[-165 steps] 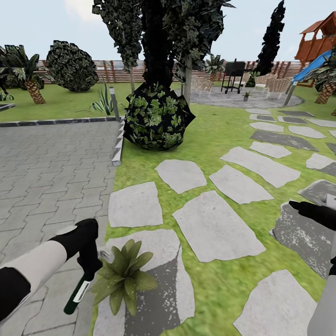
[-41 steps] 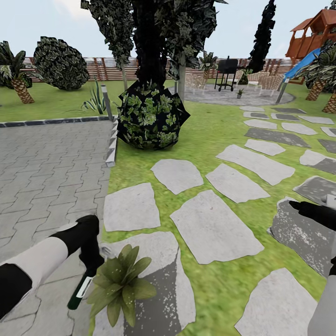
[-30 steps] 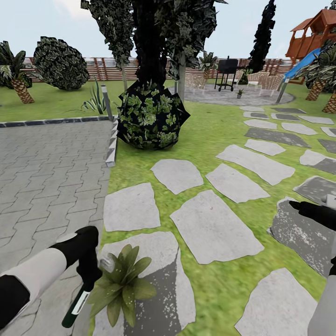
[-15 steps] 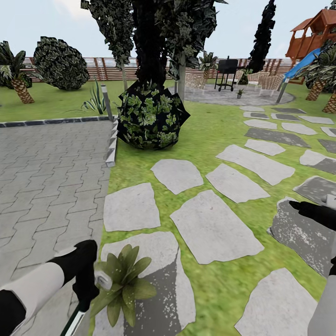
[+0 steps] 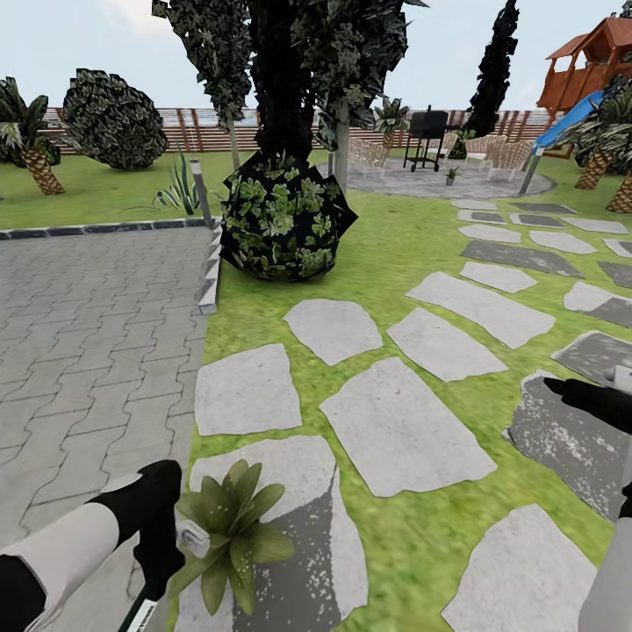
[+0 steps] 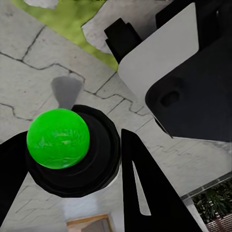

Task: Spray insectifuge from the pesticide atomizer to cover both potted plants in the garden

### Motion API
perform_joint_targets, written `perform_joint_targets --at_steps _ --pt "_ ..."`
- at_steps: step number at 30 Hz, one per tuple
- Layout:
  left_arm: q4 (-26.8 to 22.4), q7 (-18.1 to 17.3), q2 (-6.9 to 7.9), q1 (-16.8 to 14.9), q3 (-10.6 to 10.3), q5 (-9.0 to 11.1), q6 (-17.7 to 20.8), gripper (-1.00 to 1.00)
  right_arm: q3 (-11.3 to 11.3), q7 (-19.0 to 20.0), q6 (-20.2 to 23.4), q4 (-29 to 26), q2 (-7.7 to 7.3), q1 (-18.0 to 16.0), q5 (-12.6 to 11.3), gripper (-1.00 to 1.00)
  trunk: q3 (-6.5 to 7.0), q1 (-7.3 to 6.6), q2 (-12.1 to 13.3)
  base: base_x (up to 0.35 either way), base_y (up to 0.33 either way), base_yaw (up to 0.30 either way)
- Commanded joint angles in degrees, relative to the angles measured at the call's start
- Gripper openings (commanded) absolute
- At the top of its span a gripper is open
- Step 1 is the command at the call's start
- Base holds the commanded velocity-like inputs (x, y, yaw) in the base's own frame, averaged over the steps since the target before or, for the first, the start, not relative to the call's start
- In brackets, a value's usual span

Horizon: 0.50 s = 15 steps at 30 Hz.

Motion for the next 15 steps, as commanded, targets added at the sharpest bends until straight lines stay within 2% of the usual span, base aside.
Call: perform_joint_targets --at_steps 1,4,7,10,15 --pt "-0.19 -0.71 0.03 -0.03 0.01 -0.57 0.53 -1.0 -0.06 0.57 0.17 -0.06 0.0 -0.06 0.6 1.0 -0.05 -0.01 -0.02 0.0 0.0 0.0" --pt "-0.36 -0.92 -0.17 -0.8 0.01 -0.57 0.55 -1.0 -0.06 0.57 0.17 -0.06 0.0 -0.06 0.59 1.0 -0.05 -0.01 -0.02 0.0 0.0 0.0" --pt "-0.46 -1.0 -1.91 -3.93 -0.01 -0.57 0.55 -1.0 -0.07 0.57 0.17 -0.06 0.0 -0.06 0.59 1.0 -0.05 -0.01 -0.02 0.0 0.0 0.0" --pt "-0.48 -1.02 -3.02 -6.0 -0.02 -0.57 0.55 -1.0 -0.06 0.57 0.17 -0.06 0.0 -0.06 0.59 1.0 -0.05 -0.01 -0.02 0.0 0.0 0.0" --pt "-0.48 -1.02 -3.37 -7.43 0.0 -0.57 0.55 -1.0 -0.08 0.57 0.17 -0.06 0.0 -0.06 0.59 1.0 -0.05 -0.01 -0.02 0.0 0.0 0.0"
